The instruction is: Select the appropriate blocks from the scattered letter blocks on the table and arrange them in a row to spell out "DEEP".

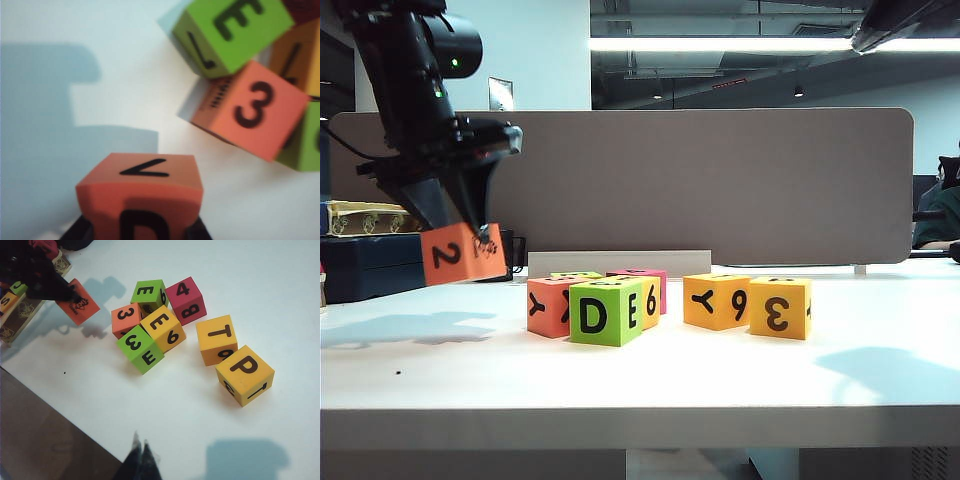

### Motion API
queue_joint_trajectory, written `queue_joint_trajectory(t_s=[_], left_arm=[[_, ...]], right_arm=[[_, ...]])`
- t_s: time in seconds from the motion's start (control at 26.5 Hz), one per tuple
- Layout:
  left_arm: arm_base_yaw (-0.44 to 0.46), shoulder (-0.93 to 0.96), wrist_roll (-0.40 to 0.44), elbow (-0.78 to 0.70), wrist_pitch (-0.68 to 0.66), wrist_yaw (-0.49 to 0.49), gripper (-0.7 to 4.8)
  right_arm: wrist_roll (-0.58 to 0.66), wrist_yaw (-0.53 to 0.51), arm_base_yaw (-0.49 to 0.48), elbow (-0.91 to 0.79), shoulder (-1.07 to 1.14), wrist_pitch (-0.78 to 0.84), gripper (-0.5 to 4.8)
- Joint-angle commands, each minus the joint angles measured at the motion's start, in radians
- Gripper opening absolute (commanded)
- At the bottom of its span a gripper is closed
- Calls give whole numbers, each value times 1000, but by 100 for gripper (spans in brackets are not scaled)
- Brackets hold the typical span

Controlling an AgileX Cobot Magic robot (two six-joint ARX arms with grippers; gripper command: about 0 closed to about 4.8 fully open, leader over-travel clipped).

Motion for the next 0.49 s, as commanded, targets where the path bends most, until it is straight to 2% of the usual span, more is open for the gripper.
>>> queue_joint_trajectory(t_s=[0.04, 0.11, 0.3, 0.49], left_arm=[[-5, -9, -97, 3, -51, 71, 138], [-17, -9, -140, 2, -86, 85, 138], [-71, -9, -177, 2, -121, 79, 138], [-153, -9, -229, 2, -116, -15, 138]], right_arm=[[-3, -4, 1, 3, -2, 10, -5], [-3, -5, 1, 3, -2, 10, -6], [-3, -5, 1, 3, -2, 10, -6], [-3, -5, 1, 3, -2, 9, -6]])
